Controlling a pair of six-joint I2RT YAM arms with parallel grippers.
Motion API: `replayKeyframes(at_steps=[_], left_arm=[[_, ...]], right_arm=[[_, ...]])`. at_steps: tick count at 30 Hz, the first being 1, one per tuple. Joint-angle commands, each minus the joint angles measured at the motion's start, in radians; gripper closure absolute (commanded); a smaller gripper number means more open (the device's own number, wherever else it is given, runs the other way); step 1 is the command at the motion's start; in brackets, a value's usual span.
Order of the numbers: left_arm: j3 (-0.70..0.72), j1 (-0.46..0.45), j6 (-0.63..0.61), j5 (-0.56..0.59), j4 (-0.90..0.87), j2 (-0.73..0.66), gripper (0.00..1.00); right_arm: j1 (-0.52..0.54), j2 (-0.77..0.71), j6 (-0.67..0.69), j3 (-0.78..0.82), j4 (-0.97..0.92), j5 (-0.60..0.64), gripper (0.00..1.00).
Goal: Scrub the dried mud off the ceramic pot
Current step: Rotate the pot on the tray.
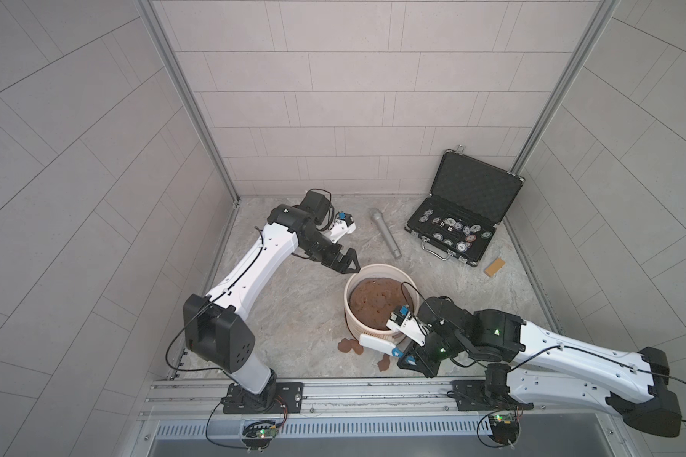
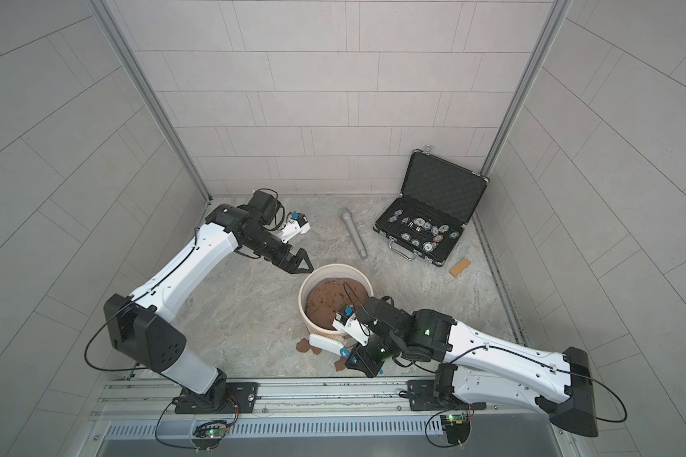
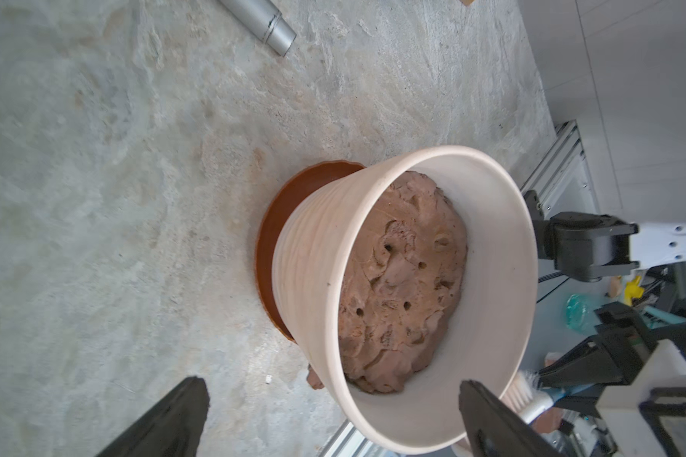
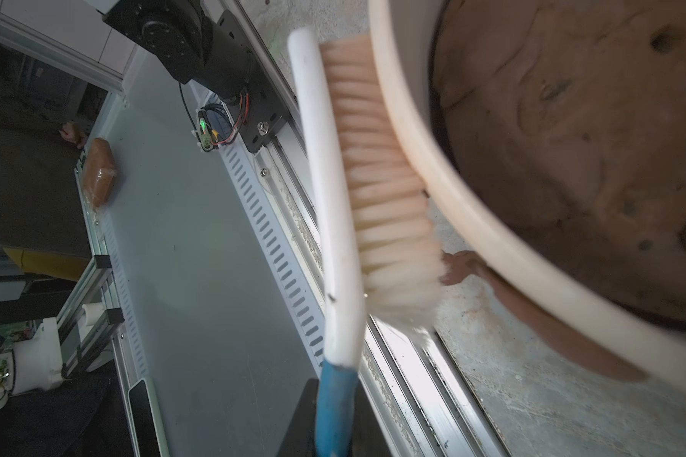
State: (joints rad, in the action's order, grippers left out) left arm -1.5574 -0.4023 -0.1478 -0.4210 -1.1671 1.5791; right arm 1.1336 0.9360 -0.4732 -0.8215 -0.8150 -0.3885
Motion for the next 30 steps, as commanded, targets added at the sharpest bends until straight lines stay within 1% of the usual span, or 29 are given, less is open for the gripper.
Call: replayKeyframes(at_steps=[1, 4, 8, 11, 14, 17, 19, 23, 26, 30], left_arm=[[0.051, -0.004, 0.114, -0.019, 0.050, -0.034, 0.03], [0.083, -0.009, 0.121, -0.005, 0.067, -0.050, 0.08], [0.095, -0.018, 0.125, 0.023, 0.069, -0.044, 0.09], [0.094, -0.021, 0.124, 0.043, 0.067, -0.040, 0.09], [0.088, -0.031, 0.130, 0.065, 0.067, -0.030, 0.09], [0.079, -0.049, 0.129, 0.089, 0.066, -0.018, 0.10], [0.072, -0.070, 0.121, 0.125, 0.065, -0.009, 0.10], [0.060, -0.116, 0.099, 0.202, 0.052, 0.007, 0.14], [0.051, -0.133, 0.095, 0.264, 0.047, 0.006, 0.23], [0.055, -0.149, 0.076, 0.326, 0.047, 0.005, 0.38]], right_arm=[[-0.049, 0.001, -0.017, 0.025, 0.016, 0.052, 1.00], [-0.077, 0.015, -0.028, 0.074, 0.021, 0.022, 1.00], [-0.079, 0.027, -0.067, 0.140, 0.066, -0.025, 1.00], [-0.061, 0.053, -0.121, 0.158, 0.057, -0.039, 1.00], [0.024, 0.070, -0.174, 0.151, 0.060, -0.052, 1.00], [0.109, 0.043, -0.198, 0.110, 0.045, -0.048, 1.00], [0.123, -0.006, -0.210, 0.071, 0.040, -0.037, 1.00], [0.112, -0.108, -0.193, -0.017, 0.022, 0.047, 1.00], [0.067, -0.139, -0.155, -0.084, -0.005, 0.062, 1.00], [0.015, -0.134, -0.097, -0.171, -0.044, 0.085, 1.00]])
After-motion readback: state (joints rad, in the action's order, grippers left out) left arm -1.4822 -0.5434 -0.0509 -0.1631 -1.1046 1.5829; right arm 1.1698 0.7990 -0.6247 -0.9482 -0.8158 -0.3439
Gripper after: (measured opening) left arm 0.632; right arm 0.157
